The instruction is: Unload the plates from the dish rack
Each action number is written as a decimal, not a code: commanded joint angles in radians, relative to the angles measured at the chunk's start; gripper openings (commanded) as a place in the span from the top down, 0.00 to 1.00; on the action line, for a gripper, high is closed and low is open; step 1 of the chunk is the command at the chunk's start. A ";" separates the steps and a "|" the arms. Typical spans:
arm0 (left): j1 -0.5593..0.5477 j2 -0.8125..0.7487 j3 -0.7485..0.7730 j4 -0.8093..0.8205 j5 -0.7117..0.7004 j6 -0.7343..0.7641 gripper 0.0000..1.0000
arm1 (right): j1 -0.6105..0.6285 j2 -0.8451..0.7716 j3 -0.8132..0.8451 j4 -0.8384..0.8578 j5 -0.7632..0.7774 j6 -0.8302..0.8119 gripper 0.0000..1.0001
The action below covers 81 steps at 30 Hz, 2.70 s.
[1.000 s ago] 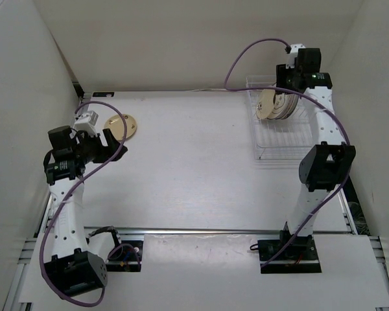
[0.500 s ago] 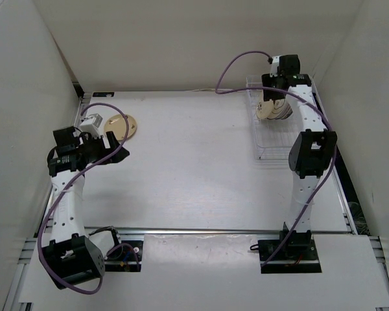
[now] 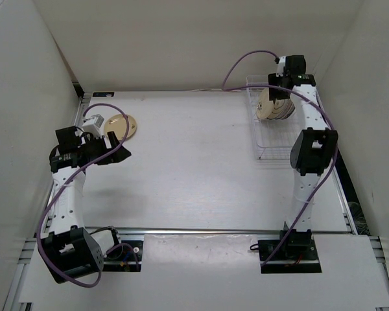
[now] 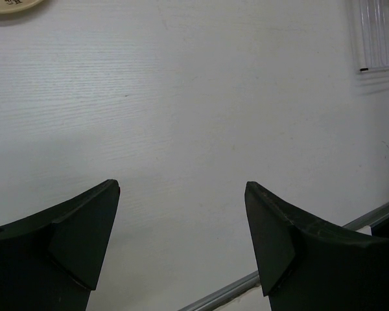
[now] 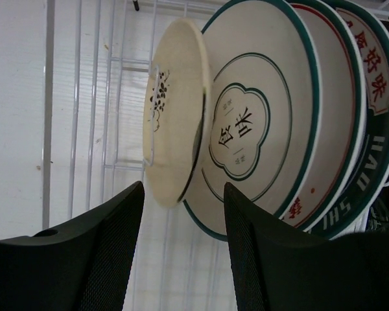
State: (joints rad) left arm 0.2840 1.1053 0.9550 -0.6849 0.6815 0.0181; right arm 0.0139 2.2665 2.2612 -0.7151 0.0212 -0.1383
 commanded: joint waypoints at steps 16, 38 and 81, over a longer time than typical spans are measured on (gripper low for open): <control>0.003 -0.002 -0.015 0.028 0.029 -0.009 0.10 | -0.026 0.102 0.121 0.022 -0.049 -0.009 0.52; 0.003 -0.045 -0.024 0.038 0.047 -0.009 0.09 | 0.044 -0.188 0.006 0.054 0.336 0.118 0.99; -0.144 0.312 0.056 0.068 0.590 -0.201 0.00 | 0.465 -0.302 -0.373 -0.165 -1.041 0.126 0.99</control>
State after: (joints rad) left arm 0.1768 1.4101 0.9798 -0.6388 1.2640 -0.1856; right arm 0.4294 1.9369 1.8141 -0.8906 -0.9520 -0.0067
